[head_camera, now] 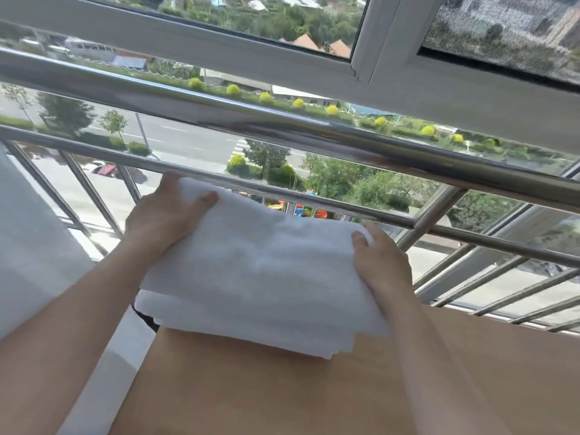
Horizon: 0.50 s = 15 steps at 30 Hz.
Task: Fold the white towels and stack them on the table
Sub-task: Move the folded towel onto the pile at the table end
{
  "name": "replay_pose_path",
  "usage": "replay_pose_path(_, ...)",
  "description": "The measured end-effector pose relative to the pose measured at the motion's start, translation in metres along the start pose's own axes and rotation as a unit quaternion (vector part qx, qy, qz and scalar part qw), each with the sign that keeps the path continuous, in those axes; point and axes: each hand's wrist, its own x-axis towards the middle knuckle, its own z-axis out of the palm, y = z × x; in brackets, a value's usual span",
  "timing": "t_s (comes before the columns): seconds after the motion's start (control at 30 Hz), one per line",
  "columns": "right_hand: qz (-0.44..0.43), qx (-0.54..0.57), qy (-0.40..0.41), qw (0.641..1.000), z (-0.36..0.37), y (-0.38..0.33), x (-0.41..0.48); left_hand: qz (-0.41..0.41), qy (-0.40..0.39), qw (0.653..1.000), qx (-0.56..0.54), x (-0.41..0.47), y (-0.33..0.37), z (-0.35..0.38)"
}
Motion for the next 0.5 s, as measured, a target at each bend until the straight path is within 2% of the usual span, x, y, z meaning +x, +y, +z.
replay_pose_path(0.1, -0.014, 0.024, 0.006, 1.0, 0.008, -0.006, -0.002, 0.002, 0.025, 1.0, 0.011, 0.01, -0.007, -0.013)
replay_pose_path(0.23, 0.008, 0.023, -0.034, 0.999, 0.047, 0.013, -0.022, -0.022, -0.056, 0.998, 0.023, -0.012, -0.035, 0.026)
replay_pose_path(0.5, 0.018, 0.022, -0.032, 0.999, 0.051, 0.015, -0.019, -0.038, -0.053, 0.997, 0.028, -0.006, -0.039, 0.038)
